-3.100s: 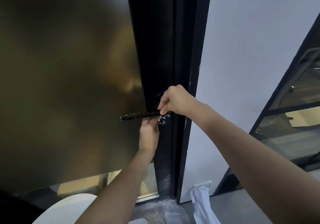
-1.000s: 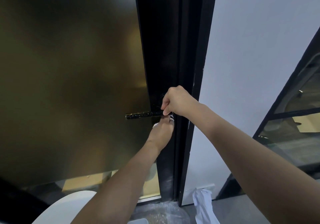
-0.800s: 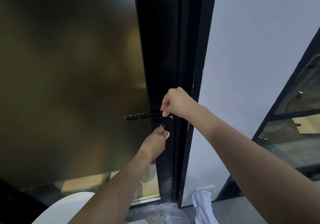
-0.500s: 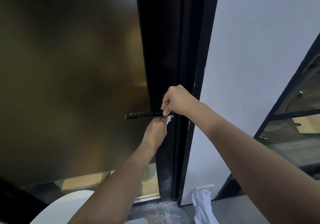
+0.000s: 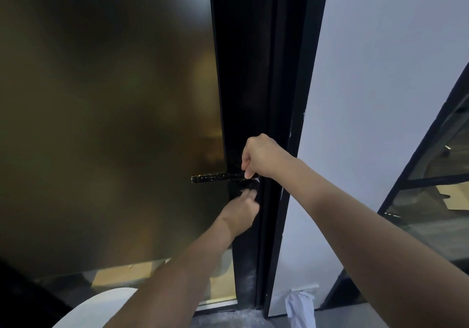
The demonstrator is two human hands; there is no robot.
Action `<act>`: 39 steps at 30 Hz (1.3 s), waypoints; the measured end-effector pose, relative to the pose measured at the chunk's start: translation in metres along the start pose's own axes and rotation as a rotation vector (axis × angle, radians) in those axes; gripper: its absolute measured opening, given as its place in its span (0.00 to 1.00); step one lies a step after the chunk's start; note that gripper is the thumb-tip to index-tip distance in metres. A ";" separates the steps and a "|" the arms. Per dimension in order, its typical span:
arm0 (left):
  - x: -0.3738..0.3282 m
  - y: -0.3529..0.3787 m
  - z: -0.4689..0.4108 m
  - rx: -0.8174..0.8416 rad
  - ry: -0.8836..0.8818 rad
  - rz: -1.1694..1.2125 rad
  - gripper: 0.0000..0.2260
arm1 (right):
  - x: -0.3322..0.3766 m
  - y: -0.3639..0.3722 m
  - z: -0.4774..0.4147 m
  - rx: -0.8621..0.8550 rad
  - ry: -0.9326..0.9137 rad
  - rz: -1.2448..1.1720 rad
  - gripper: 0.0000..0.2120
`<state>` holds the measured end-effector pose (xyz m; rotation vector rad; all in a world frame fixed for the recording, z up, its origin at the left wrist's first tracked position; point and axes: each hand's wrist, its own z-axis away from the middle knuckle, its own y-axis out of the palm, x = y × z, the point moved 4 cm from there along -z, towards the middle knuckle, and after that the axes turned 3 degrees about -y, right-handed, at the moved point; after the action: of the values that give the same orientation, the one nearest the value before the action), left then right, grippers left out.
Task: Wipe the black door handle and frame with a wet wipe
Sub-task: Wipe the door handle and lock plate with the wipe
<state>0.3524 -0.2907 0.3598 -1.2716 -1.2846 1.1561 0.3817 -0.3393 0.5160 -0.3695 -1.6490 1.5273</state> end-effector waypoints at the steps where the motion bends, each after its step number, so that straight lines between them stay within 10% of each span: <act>1: 0.001 -0.002 0.007 0.052 0.018 -0.041 0.14 | 0.000 -0.001 0.000 -0.014 -0.009 0.006 0.09; 7: 0.026 -0.011 0.014 -0.037 -0.179 -0.013 0.08 | 0.001 -0.004 0.000 -0.004 -0.040 0.044 0.10; 20: 0.046 -0.015 0.028 -0.527 -0.865 1.096 0.09 | 0.004 -0.008 0.001 0.000 -0.047 0.135 0.10; 39: 0.014 0.002 0.000 -0.404 -0.895 1.154 0.02 | 0.011 -0.006 -0.014 0.030 0.040 0.244 0.21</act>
<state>0.3526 -0.2765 0.3577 -2.0006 -1.4217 2.5838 0.3866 -0.3234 0.5243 -0.5989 -1.5932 1.7094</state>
